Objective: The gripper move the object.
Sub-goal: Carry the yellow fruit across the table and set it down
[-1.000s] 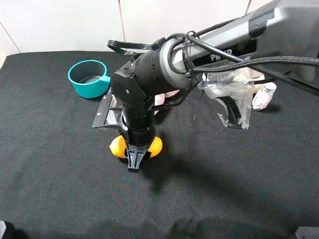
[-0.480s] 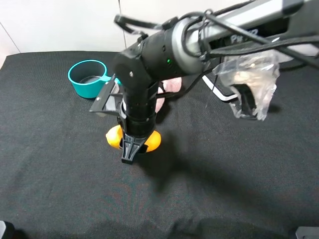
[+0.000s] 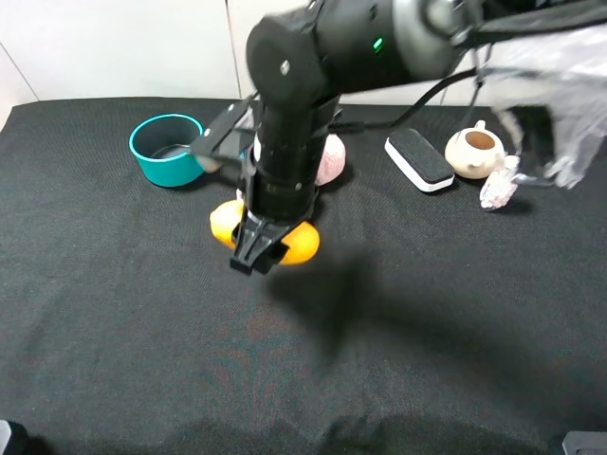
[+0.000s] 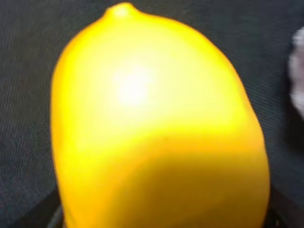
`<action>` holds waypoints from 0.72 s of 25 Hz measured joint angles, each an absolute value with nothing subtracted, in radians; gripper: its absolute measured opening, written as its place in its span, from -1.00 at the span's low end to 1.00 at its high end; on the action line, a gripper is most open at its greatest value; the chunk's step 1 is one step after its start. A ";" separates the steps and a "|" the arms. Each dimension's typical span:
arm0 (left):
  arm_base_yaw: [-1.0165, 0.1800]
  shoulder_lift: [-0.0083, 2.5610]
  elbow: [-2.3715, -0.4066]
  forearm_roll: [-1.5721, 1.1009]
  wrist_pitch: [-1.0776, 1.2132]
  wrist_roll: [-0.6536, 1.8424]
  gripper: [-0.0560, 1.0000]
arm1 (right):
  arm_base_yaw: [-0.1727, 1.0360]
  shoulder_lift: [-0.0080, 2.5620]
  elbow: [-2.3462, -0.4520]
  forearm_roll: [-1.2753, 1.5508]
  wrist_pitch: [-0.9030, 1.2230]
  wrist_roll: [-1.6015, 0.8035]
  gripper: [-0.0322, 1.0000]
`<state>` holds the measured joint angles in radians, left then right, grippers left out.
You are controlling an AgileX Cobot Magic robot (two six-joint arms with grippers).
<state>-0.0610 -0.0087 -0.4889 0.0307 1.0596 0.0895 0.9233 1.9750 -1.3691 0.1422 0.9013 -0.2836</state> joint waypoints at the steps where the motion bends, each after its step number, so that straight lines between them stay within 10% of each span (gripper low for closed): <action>1: -0.061 -0.009 -0.489 0.031 1.060 0.089 0.61 | 0.912 1.963 -1.369 0.142 0.913 -0.275 -0.05; 18: -0.061 -0.009 -0.489 0.031 1.060 0.089 0.61 | 0.645 1.854 -1.375 0.133 1.042 -0.238 -0.05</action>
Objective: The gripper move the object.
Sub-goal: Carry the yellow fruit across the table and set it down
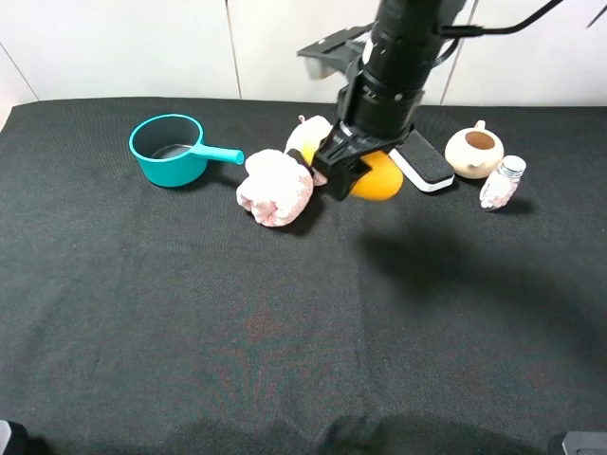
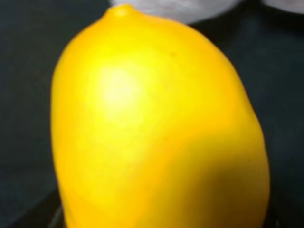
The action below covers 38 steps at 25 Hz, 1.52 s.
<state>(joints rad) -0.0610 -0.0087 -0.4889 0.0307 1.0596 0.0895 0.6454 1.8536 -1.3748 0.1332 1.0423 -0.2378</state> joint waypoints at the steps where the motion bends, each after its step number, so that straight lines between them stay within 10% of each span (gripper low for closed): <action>1: -0.061 -0.009 -0.489 0.031 1.060 0.089 0.61 | 0.631 1.852 -1.377 0.133 1.041 -0.237 -0.05; 38: -0.061 -0.009 -0.489 0.031 1.060 0.089 0.61 | 0.403 2.144 -1.539 0.155 0.999 -0.252 -0.05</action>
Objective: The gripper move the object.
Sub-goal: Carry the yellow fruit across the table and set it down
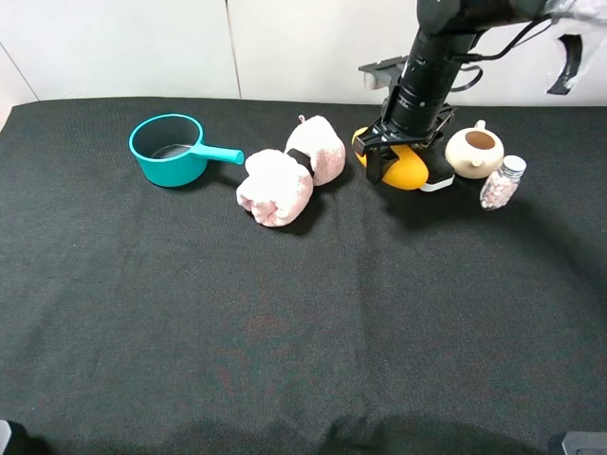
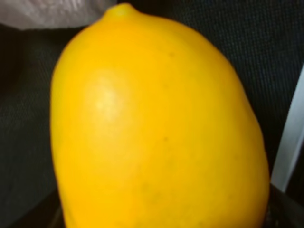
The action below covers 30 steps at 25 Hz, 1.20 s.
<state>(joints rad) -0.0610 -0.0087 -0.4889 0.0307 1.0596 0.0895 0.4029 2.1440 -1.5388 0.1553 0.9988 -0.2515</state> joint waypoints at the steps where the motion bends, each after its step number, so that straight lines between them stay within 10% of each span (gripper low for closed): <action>1: -0.061 -0.009 -0.489 0.031 1.060 0.089 0.61 | 0.403 2.149 -1.539 0.155 0.990 -0.252 -0.05; 30: -0.061 -0.009 -0.489 0.031 1.060 0.089 0.61 | 0.401 2.220 -1.539 0.144 0.957 -0.237 -0.05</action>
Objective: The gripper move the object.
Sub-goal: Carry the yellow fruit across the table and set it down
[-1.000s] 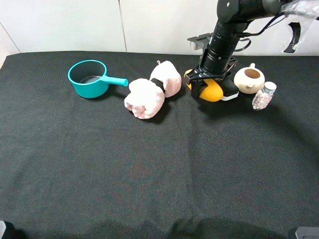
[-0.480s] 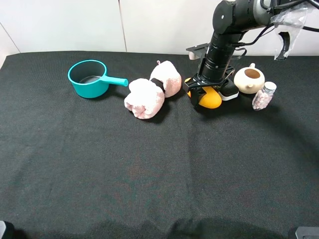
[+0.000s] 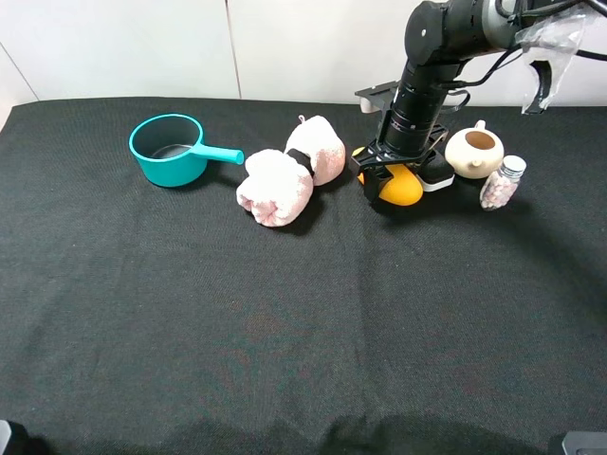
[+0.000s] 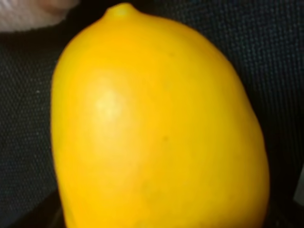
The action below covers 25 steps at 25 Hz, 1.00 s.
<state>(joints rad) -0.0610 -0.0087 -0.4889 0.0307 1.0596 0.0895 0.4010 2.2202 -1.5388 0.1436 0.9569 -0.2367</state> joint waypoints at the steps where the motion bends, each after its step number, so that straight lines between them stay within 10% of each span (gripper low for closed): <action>1: -0.061 -0.009 -0.489 0.031 1.060 0.089 0.61 | 0.401 2.220 -1.539 0.143 0.955 -0.236 -0.05; 25: -0.061 -0.009 -0.489 0.031 1.060 0.089 0.61 | 0.401 2.238 -1.539 0.134 0.937 -0.228 -0.05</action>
<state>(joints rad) -0.0610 -0.0087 -0.4889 0.0307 1.0596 0.0895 0.4010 2.2384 -1.5388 0.1344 0.9366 -0.2278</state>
